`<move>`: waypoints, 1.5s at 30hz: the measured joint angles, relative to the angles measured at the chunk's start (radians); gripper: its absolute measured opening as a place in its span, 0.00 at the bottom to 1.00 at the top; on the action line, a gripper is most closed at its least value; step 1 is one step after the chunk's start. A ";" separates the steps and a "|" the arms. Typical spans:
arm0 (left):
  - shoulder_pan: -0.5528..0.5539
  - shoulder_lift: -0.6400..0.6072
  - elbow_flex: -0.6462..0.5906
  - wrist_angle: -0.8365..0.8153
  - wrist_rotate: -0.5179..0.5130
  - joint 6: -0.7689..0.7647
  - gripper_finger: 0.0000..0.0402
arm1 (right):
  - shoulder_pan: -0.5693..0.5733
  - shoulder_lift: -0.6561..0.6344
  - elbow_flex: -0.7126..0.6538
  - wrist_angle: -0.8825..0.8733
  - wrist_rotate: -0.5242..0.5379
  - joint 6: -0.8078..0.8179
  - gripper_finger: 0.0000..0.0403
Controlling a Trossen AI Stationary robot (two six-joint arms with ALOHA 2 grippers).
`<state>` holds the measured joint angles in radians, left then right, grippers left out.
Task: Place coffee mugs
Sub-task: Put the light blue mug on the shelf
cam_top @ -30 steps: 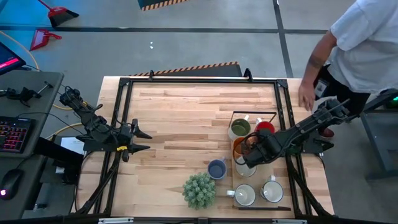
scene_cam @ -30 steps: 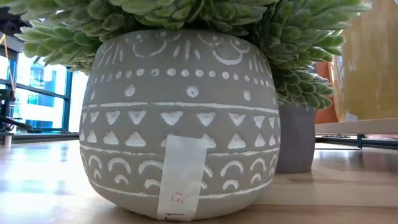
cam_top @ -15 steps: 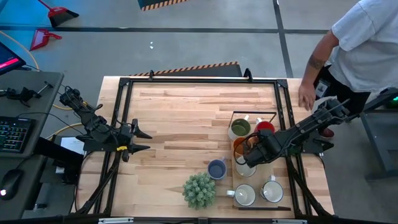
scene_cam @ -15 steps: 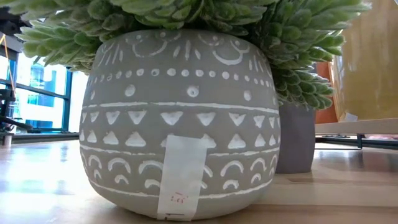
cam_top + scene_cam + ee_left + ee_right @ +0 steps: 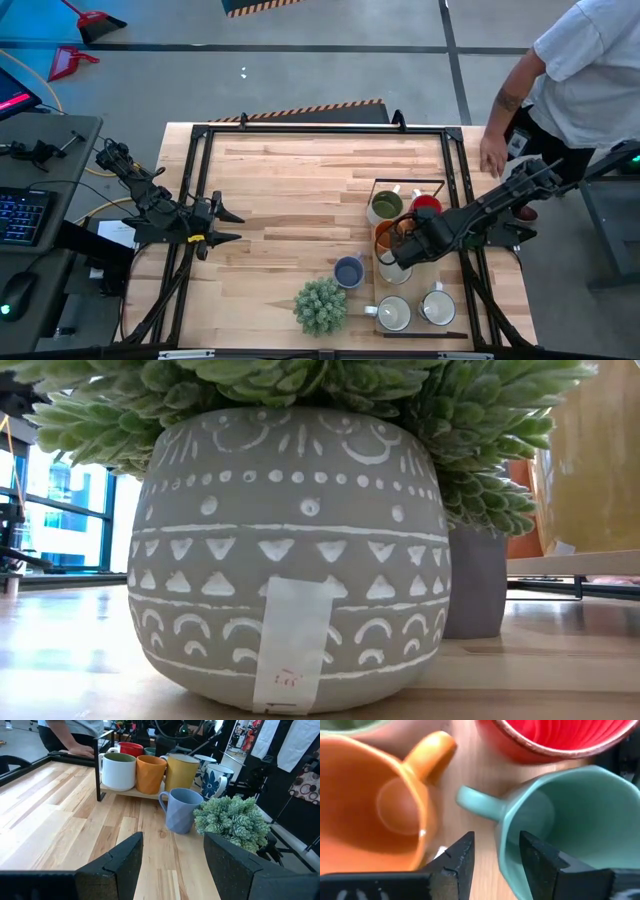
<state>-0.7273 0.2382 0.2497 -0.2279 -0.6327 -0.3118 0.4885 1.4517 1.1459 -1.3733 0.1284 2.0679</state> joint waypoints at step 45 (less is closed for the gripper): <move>0.000 0.000 0.000 -0.006 -0.012 -0.002 0.49 | -0.150 0.153 0.280 0.609 0.150 -1.080 0.33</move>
<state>-0.7269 0.2379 0.2497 -0.2337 -0.6449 -0.3137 0.3389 1.6045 1.4263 -0.7645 0.2789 0.9880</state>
